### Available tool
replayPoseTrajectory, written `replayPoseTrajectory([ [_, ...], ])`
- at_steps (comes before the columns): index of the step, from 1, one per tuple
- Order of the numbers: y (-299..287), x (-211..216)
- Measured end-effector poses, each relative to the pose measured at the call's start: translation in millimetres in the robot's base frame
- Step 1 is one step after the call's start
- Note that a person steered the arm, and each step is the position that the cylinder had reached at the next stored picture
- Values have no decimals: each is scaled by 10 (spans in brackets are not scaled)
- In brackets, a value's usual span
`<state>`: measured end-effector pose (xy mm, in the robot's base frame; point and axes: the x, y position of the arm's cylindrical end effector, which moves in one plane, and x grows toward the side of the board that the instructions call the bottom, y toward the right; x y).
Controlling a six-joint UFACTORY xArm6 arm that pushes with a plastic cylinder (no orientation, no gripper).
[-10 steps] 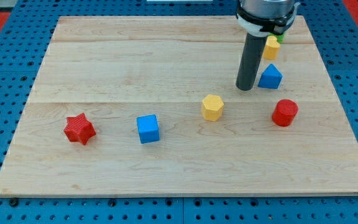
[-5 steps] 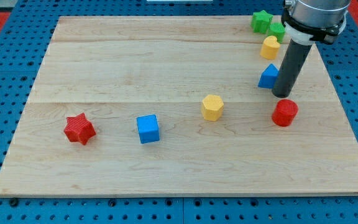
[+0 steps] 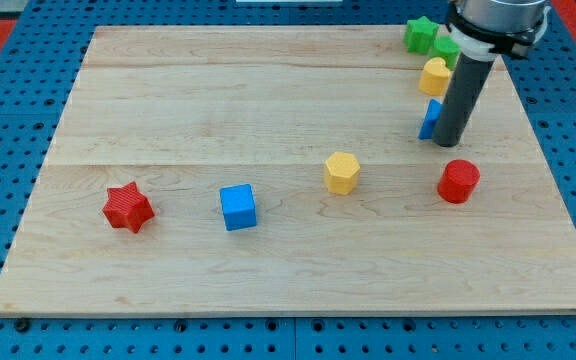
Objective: Push the triangle slightly up
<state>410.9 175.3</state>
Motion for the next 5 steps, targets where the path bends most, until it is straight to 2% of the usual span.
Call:
replayPoseTrajectory([
  [5,-22,-152],
])
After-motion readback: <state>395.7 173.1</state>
